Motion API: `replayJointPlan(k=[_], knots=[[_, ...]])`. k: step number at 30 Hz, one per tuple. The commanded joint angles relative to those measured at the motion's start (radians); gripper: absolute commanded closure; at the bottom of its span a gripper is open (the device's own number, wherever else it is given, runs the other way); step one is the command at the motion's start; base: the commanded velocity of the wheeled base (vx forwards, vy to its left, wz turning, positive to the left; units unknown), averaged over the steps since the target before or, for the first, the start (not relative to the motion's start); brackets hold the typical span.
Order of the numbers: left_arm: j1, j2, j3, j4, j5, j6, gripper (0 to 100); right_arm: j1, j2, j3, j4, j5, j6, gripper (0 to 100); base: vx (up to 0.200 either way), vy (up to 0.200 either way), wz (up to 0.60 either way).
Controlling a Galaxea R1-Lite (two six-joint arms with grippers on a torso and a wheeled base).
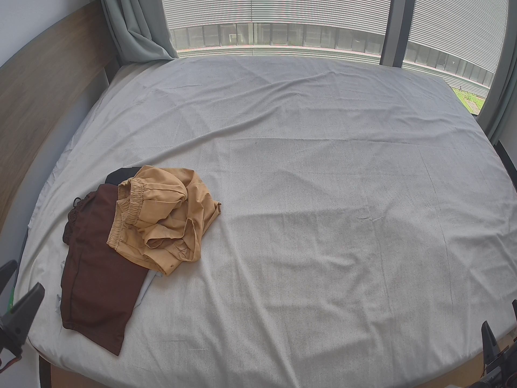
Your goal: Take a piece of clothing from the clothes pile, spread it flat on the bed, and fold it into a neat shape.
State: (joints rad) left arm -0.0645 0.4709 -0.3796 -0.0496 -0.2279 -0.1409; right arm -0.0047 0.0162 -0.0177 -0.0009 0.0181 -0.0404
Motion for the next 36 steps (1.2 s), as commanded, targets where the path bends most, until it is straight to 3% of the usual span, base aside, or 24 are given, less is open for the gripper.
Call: replayJointPlan(k=[1, 13, 32, 36], knots=[[0.0, 0.135, -0.021, -0.052, -0.002, -0.014, 0, 0.0, -0.004, 0.018, -0.001, 0.0, -0.001, 0, 0.0, 0.0, 0.0], [0.008, 0.361, -0.055, -0.228, -0.088, -0.028, 0, 0.0, -0.004, 0.018, -0.001, 0.0, -0.001, 0, 0.0, 0.0, 0.0], [0.035, 0.609, -0.148, -0.306, -0.186, -0.026, 0, 0.0, -0.004, 0.018, -0.001, 0.0, -0.001, 0, 0.0, 0.0, 0.0], [0.078, 0.667, -0.156, -0.337, -0.243, -0.022, 0, 0.0, -0.004, 0.018, -0.001, 0.0, -0.001, 0, 0.0, 0.0, 0.0]])
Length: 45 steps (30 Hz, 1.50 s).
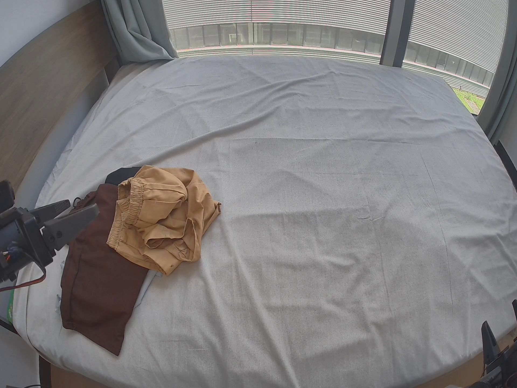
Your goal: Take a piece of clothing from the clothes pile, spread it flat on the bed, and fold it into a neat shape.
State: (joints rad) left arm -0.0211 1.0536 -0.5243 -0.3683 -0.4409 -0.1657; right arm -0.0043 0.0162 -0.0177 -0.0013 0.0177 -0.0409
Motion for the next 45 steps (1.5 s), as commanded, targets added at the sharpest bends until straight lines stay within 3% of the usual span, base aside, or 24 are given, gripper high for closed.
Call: replayJointPlan(k=[1, 34, 45], knots=[[0.05, 0.106, -0.02, -0.026, -0.05, 0.003, 0, 0.0, -0.004, 0.018, 0.0, 0.001, -0.001, 0, 0.0, 0.0, 0.0], [0.122, 0.445, -0.143, -0.158, -0.156, 0.008, 0, 0.0, -0.004, 0.018, 0.0, 0.001, -0.001, 0, 0.0, 0.0, 0.0], [0.121, 0.557, -0.154, -0.253, -0.157, 0.008, 0, 0.0, -0.004, 0.018, 0.0, 0.001, -0.001, 0, 0.0, 0.0, 0.0]])
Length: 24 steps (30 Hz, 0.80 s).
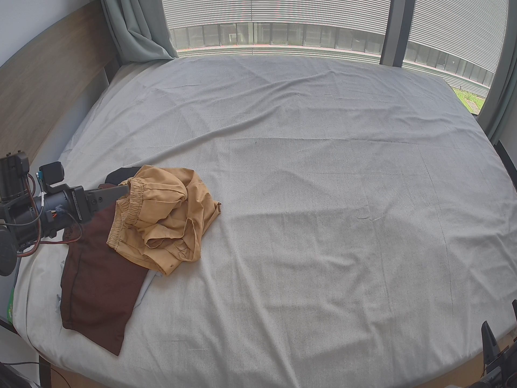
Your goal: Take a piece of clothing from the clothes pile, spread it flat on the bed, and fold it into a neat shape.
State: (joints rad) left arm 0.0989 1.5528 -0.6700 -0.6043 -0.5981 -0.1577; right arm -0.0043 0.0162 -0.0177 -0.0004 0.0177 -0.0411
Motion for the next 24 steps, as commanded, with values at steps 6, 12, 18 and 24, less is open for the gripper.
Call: replayJointPlan(k=[6, 12, 18, 24], knots=[[-0.001, 0.095, -0.02, -0.038, 0.0, 0.0, 0, 0.0, -0.004, 0.018, -0.001, 0.001, 0.0, 0, 0.0, 0.0, 0.0], [-0.001, 0.133, -0.045, -0.046, 0.001, 0.0, 0, 0.0, -0.004, 0.018, 0.0, 0.001, 0.0, 0, 0.0, 0.0, 0.0], [0.001, 0.176, -0.065, -0.055, 0.0, 0.001, 0, 0.0, -0.004, 0.018, 0.0, 0.001, 0.0, 0, 0.0, 0.0, 0.0], [-0.001, 0.244, -0.086, -0.088, -0.002, 0.003, 0, 0.0, -0.004, 0.018, -0.001, 0.001, 0.001, 0, 0.0, 0.0, 0.0]])
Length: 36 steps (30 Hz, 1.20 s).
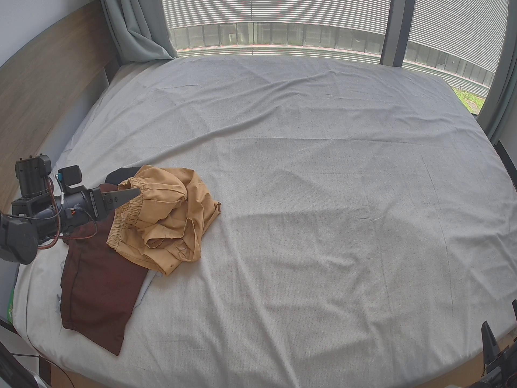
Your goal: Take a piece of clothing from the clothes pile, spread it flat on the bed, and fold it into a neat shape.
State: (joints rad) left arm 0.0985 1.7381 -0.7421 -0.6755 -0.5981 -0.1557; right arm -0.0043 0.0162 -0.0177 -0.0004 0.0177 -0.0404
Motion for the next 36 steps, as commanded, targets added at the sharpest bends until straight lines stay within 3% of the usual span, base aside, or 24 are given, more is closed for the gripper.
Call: replayJointPlan(k=[1, 28, 36], knots=[[0.001, 0.069, -0.017, -0.021, -0.002, 0.001, 0, 0.0, -0.004, 0.018, 0.0, 0.001, 0.001, 0, 0.0, 0.0, 0.0], [-0.016, 0.268, -0.148, -0.084, 0.0, 0.001, 0, 0.0, -0.004, 0.018, -0.001, 0.001, 0.002, 0, 0.0, 0.0, 0.0], [-0.052, 0.299, -0.164, -0.124, -0.002, -0.005, 0, 0.0, -0.004, 0.018, 0.0, 0.001, 0.007, 0, 0.0, 0.0, 0.0]])
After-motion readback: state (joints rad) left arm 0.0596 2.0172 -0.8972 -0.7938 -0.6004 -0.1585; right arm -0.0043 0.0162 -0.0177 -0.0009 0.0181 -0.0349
